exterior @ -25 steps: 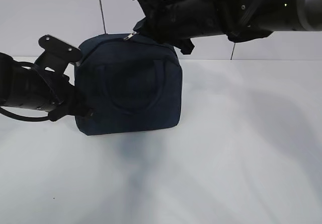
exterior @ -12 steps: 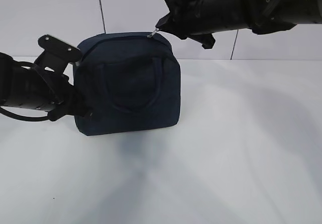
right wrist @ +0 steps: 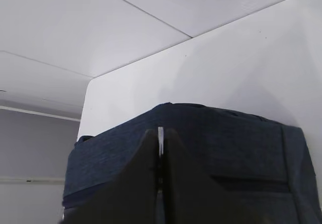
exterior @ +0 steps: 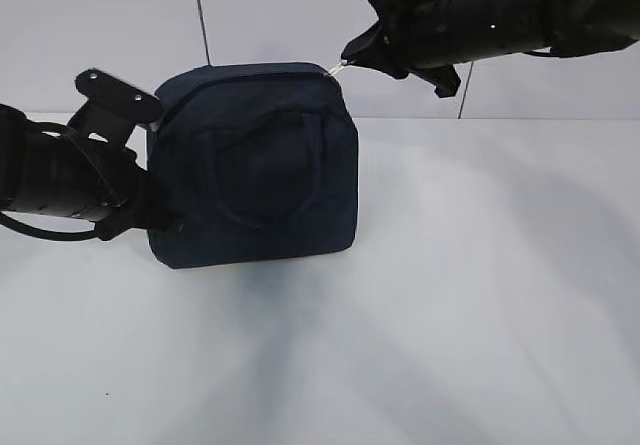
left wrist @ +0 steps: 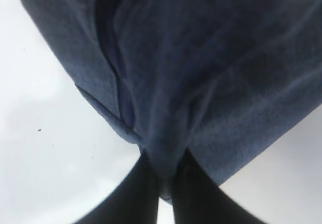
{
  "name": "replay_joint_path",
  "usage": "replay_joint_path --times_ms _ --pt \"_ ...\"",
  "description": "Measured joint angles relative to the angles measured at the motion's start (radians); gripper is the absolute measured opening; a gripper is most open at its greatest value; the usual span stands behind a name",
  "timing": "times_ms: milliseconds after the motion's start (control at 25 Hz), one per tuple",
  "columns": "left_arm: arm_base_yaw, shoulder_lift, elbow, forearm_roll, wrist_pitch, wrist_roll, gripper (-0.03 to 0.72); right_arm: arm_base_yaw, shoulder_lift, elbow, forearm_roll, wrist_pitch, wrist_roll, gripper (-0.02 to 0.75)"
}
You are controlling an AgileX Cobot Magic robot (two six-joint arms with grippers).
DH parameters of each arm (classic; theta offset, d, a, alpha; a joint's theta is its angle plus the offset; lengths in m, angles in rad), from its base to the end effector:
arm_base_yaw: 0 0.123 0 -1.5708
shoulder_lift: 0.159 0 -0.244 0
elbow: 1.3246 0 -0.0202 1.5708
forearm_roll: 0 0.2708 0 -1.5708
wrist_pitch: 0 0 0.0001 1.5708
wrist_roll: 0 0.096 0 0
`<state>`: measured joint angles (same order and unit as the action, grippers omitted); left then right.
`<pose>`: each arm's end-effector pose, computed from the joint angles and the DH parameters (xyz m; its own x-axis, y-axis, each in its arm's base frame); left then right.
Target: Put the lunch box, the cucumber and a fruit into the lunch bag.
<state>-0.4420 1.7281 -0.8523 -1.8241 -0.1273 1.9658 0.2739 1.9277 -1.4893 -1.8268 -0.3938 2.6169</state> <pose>0.3178 -0.1375 0.1073 -0.6063 0.4398 -0.6626 0.4375 0.8802 0.1840 0.4348 0.1591 0.2218 -0.7026 0.4740 -0.5308 -0.1156 0.6600 0.7423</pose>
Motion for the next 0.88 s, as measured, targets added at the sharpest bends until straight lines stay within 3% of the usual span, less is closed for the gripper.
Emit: replay_joint_path --times_ms 440,880 --pt "0.000 0.000 0.000 0.000 -0.006 0.000 0.013 -0.114 0.003 0.077 0.000 -0.173 0.050 0.020" --pt "0.000 0.000 0.000 -0.002 -0.016 0.000 0.013 -0.131 0.131 0.077 0.000 -0.227 0.028 0.020"
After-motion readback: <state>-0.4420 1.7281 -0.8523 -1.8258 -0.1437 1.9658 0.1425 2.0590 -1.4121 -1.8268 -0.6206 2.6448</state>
